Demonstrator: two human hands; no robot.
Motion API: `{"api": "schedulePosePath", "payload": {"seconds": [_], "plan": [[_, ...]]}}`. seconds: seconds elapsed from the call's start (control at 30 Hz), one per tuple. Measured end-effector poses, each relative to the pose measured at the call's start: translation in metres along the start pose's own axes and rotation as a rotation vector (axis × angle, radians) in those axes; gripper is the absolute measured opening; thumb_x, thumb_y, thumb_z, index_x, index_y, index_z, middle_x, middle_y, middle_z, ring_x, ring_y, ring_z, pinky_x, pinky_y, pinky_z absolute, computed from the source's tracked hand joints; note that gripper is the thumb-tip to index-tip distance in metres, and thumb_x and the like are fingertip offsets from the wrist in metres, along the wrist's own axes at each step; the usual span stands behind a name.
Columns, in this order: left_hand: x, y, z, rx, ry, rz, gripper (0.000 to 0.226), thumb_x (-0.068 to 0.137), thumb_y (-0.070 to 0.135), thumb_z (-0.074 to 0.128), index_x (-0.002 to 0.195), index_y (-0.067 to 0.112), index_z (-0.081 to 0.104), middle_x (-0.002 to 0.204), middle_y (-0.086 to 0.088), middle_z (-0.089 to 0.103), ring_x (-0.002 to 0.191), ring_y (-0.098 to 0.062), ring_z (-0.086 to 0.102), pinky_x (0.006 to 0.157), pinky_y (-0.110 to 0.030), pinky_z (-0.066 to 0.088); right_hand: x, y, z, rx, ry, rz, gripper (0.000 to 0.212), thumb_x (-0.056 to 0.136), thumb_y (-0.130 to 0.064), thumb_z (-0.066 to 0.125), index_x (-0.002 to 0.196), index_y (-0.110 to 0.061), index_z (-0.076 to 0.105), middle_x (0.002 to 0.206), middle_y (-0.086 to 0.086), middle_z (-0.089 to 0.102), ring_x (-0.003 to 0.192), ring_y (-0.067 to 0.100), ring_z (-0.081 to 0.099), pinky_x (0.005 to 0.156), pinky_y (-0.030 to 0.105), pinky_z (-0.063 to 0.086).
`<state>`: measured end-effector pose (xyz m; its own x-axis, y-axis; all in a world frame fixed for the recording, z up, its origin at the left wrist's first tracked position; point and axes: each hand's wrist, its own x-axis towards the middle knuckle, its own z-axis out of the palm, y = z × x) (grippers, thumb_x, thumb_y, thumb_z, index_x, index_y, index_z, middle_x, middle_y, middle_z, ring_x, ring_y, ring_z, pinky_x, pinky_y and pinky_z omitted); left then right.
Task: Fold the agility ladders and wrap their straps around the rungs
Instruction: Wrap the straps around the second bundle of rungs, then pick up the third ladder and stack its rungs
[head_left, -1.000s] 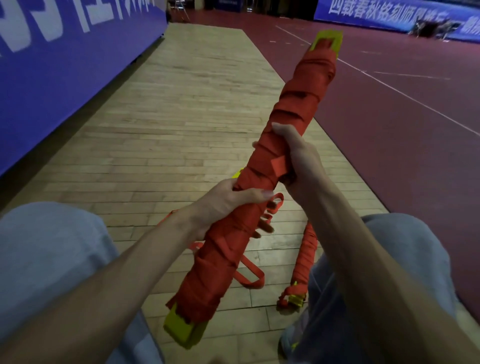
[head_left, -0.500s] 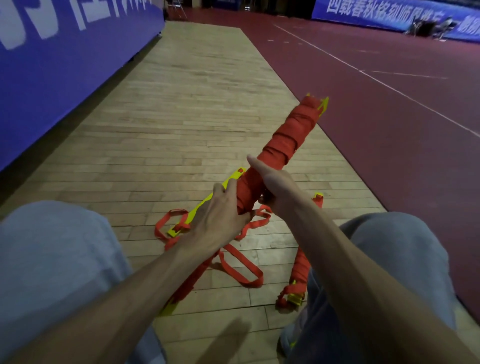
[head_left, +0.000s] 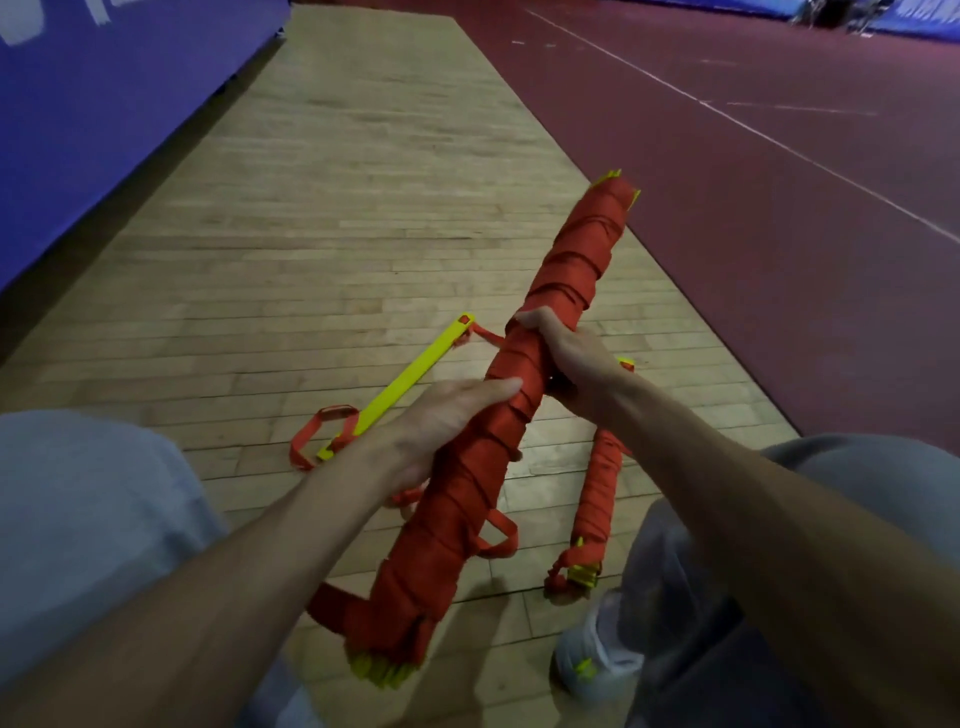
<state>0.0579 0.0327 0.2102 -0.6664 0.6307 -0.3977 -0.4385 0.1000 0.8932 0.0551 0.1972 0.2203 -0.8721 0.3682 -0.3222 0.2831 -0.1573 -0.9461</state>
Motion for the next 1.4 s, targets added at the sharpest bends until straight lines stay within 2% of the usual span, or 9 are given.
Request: {"api": "schedulePosePath", "payload": {"seconds": [0.13, 0.3, 0.47, 0.67, 0.77, 0.87, 1.0, 1.17, 1.4], "plan": [[0.038, -0.021, 0.001, 0.025, 0.193, 0.012, 0.038, 0.077, 0.027, 0.082, 0.108, 0.015, 0.064, 0.084, -0.013, 0.069, 0.065, -0.026, 0.064, 0.06, -0.033, 0.053, 0.027, 0.017, -0.013, -0.117, 0.045, 0.042, 0.026, 0.084, -0.029, 0.075, 0.087, -0.005, 0.065, 0.084, 0.008, 0.065, 0.073, 0.019, 0.064, 0.065, 0.031, 0.053], [0.092, -0.058, 0.017, 0.121, 0.33, 0.023, 0.042, 0.078, 0.021, 0.082, 0.109, 0.013, 0.055, 0.079, -0.006, 0.068, 0.056, -0.014, 0.061, 0.047, -0.022, 0.048, 0.069, 0.061, -0.032, -0.001, 0.089, 0.134, 0.021, 0.086, -0.021, 0.075, 0.088, -0.006, 0.06, 0.063, -0.002, 0.061, 0.054, 0.008, 0.06, 0.046, 0.022, 0.05], [0.164, -0.104, 0.036, 0.141, 0.271, -0.054, 0.022, 0.085, 0.014, 0.061, 0.102, 0.001, 0.063, 0.069, -0.006, 0.062, 0.054, -0.016, 0.057, 0.043, -0.018, 0.042, 0.12, 0.115, -0.074, -0.076, 0.197, 0.209, 0.047, 0.076, -0.028, 0.084, 0.108, 0.003, 0.068, 0.095, 0.012, 0.072, 0.076, 0.022, 0.07, 0.059, 0.031, 0.056], [0.248, -0.166, 0.042, 0.263, 0.218, -0.178, 0.022, 0.093, 0.006, 0.058, 0.115, 0.006, 0.056, 0.096, -0.015, 0.069, 0.069, -0.016, 0.061, 0.056, -0.021, 0.049, 0.191, 0.191, -0.116, -0.283, 0.354, 0.257, 0.035, 0.082, -0.039, 0.076, 0.09, -0.006, 0.068, 0.091, 0.012, 0.067, 0.087, 0.031, 0.069, 0.08, 0.047, 0.059], [0.271, -0.183, 0.048, 0.303, 0.212, -0.202, 0.023, 0.096, 0.012, 0.06, 0.117, 0.011, 0.052, 0.083, -0.001, 0.064, 0.061, -0.008, 0.06, 0.049, -0.017, 0.048, 0.21, 0.214, -0.132, -0.419, 0.389, 0.292, 0.042, 0.087, -0.038, 0.069, 0.107, -0.002, 0.066, 0.105, 0.018, 0.069, 0.099, 0.039, 0.068, 0.089, 0.05, 0.056], [0.294, -0.201, 0.053, 0.284, 0.173, -0.251, 0.028, 0.096, 0.015, 0.062, 0.121, 0.009, 0.052, 0.078, -0.001, 0.065, 0.054, -0.01, 0.064, 0.054, -0.025, 0.055, 0.229, 0.232, -0.143, -0.457, 0.406, 0.308, 0.045, 0.09, -0.036, 0.066, 0.109, 0.004, 0.067, 0.108, 0.023, 0.069, 0.098, 0.037, 0.067, 0.089, 0.047, 0.055], [0.318, -0.227, 0.058, 0.394, 0.172, -0.245, 0.018, 0.095, 0.027, 0.063, 0.11, 0.021, 0.054, 0.093, -0.003, 0.07, 0.087, -0.031, 0.07, 0.085, -0.049, 0.057, 0.235, 0.247, -0.151, -0.489, 0.426, 0.337, 0.022, 0.088, -0.024, 0.058, 0.083, -0.003, 0.065, 0.088, 0.02, 0.066, 0.079, 0.031, 0.062, 0.069, 0.036, 0.049], [0.329, -0.228, 0.06, 0.624, 0.07, -0.264, 0.046, 0.093, 0.041, 0.052, 0.134, 0.021, 0.049, 0.121, -0.008, 0.064, 0.108, -0.031, 0.064, 0.095, -0.046, 0.051, 0.236, 0.245, -0.157, -0.505, 0.39, 0.401, 0.015, 0.085, -0.012, 0.051, 0.09, -0.004, 0.062, 0.088, 0.015, 0.061, 0.073, 0.028, 0.057, 0.053, 0.027, 0.041], [0.301, -0.182, 0.03, 0.743, -0.045, -0.277, 0.031, 0.094, 0.017, 0.053, 0.123, 0.012, 0.06, 0.115, -0.009, 0.067, 0.107, -0.028, 0.063, 0.09, -0.031, 0.049, 0.205, 0.213, -0.123, -0.749, 0.297, 0.282, 0.023, 0.088, -0.009, 0.048, 0.096, 0.007, 0.064, 0.098, 0.021, 0.064, 0.1, 0.038, 0.062, 0.069, 0.03, 0.038]]}}
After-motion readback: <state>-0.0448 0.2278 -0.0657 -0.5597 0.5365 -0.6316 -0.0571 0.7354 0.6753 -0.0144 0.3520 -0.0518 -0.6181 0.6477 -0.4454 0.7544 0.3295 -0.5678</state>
